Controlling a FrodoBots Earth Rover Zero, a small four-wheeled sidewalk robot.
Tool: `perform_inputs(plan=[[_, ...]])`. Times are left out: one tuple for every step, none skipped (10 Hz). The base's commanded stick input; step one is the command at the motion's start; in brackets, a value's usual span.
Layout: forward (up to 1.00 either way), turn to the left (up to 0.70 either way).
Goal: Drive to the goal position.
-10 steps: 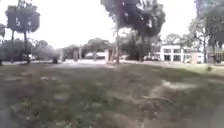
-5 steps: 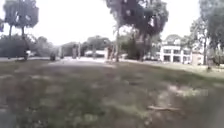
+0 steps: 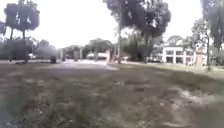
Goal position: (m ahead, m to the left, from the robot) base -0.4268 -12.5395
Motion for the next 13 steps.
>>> perform_inputs(plan=[[0.7,-0.23],[0.7,-0.35],[0.7,-0.35],[0.7,-0.35],[0.7,-0.35],[0.7,-0.35],[0.7,-0.35],[0.7,-0.35],[0.7,-0.35],[0.7,-0.35],[0.7,-0.35],[0.7,-0.35],[0.7,-0.35]])
